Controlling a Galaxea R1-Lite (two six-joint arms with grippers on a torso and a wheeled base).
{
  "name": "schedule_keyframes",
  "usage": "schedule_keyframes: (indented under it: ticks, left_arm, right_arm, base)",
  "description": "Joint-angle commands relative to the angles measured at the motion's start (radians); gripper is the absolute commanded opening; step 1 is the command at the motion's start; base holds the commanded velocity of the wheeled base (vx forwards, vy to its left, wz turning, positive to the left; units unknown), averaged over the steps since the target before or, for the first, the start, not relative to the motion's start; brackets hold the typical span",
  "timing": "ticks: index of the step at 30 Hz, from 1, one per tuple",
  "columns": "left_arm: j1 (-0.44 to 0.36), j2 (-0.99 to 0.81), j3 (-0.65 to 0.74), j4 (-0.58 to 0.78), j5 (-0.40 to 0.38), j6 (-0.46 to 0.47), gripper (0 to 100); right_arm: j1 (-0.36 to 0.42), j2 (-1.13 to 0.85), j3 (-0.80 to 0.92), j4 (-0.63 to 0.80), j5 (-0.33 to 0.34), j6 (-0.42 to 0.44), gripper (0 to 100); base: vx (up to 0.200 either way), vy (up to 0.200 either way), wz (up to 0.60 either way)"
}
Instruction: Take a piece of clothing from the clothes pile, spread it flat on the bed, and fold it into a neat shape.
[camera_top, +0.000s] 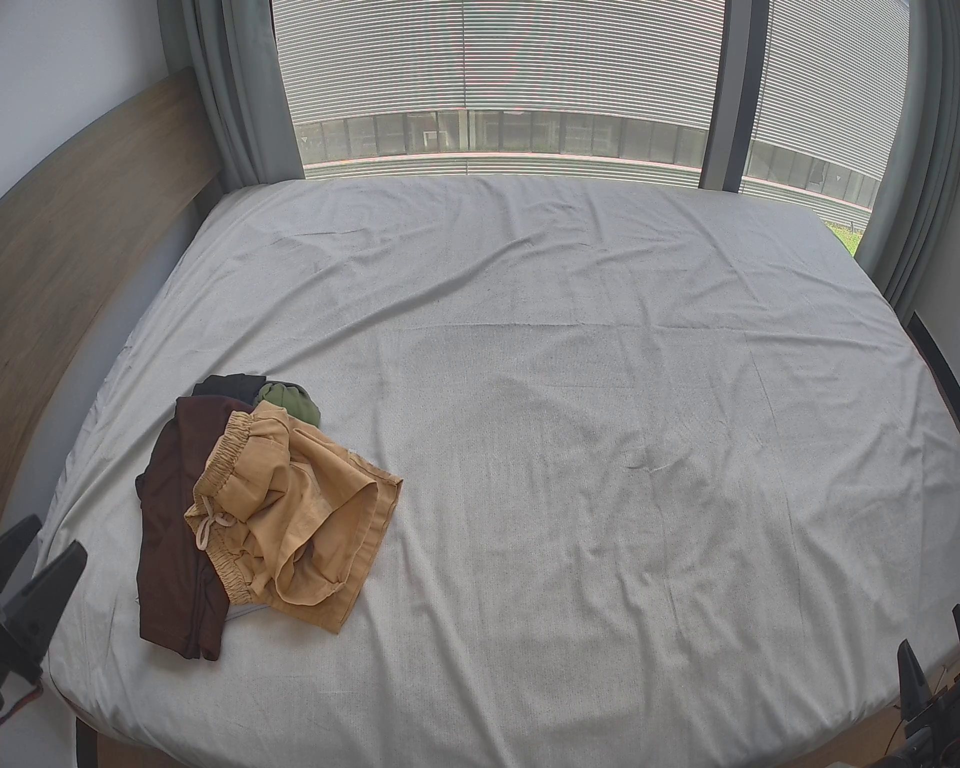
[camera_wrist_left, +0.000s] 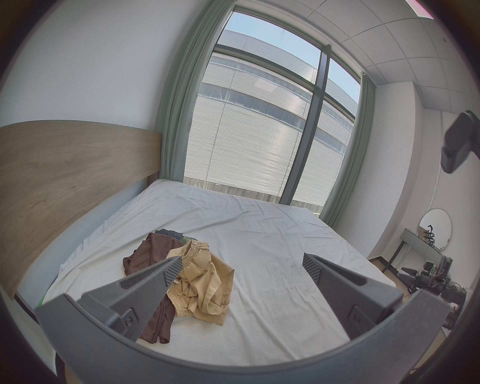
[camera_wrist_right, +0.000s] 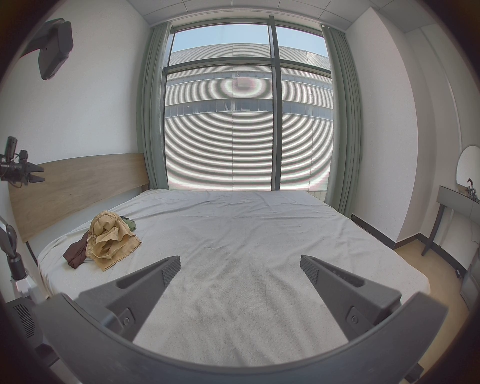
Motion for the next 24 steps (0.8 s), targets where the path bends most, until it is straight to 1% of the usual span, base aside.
schedule_keyframes:
  ticks: [1, 2, 3, 4, 6, 9, 10, 13, 15, 16, 19, 22, 24]
  left_arm:
    - [-0.002, 0.233, -0.073, -0.073, -0.020, -0.006, 100]
    - [-0.002, 0.242, -0.074, -0.081, -0.021, -0.006, 100]
    - [0.003, 0.282, -0.084, -0.122, -0.037, -0.006, 100]
    - [0.003, 0.282, -0.084, -0.122, -0.037, -0.006, 100]
    - [0.004, 0.364, -0.096, -0.193, -0.070, -0.004, 100]
    - [0.003, 0.437, -0.116, -0.240, -0.092, -0.001, 100]
    - [0.003, 0.440, -0.117, -0.242, -0.093, -0.003, 100]
    - [0.006, 0.495, -0.169, -0.240, -0.152, 0.002, 100]
    - [0.007, 0.506, -0.182, -0.237, -0.158, 0.003, 100]
    - [0.007, 0.541, -0.197, -0.237, -0.169, 0.003, 100]
    - [0.027, 0.584, -0.191, -0.249, -0.184, -0.001, 100]
    - [0.056, 0.639, -0.194, -0.251, -0.227, 0.003, 100]
    - [0.061, 0.660, -0.202, -0.253, -0.233, -0.003, 100]
  right_arm:
    - [0.000, -0.009, 0.018, 0.000, 0.002, 0.000, 100]
    - [0.000, -0.009, 0.018, 0.000, 0.002, 0.000, 100]
    - [0.000, -0.009, 0.018, 0.000, 0.002, 0.000, 100]
    - [0.000, -0.009, 0.018, 0.000, 0.002, 0.000, 100]
    - [0.000, -0.009, 0.018, 0.000, 0.002, 0.000, 100]
    - [0.000, -0.009, 0.018, 0.000, 0.002, -0.001, 100]
    - [0.000, -0.009, 0.018, 0.000, 0.002, -0.001, 100]
    - [0.000, -0.009, 0.018, 0.000, 0.000, -0.001, 100]
    - [0.000, -0.009, 0.018, 0.000, 0.000, -0.003, 100]
    - [0.000, -0.009, 0.018, 0.000, 0.000, -0.003, 100]
    - [0.000, -0.009, 0.018, 0.000, -0.001, -0.001, 100]
    - [0.000, -0.009, 0.018, 0.000, -0.001, 0.000, 100]
    - [0.000, -0.009, 0.018, 0.000, -0.001, -0.001, 100]
  base:
    - [0.000, 0.000, 0.00]
    - [0.000, 0.000, 0.00]
    - [0.000, 0.000, 0.00]
    - [0.000, 0.000, 0.00]
    - [0.000, 0.000, 0.00]
    - [0.000, 0.000, 0.00]
    - [0.000, 0.000, 0.00]
    - [0.000, 0.000, 0.00]
    - [0.000, 0.000, 0.00]
    - [0.000, 0.000, 0.00]
    - [0.000, 0.000, 0.00]
    - [0.000, 0.000, 0.00]
    - [0.000, 0.000, 0.00]
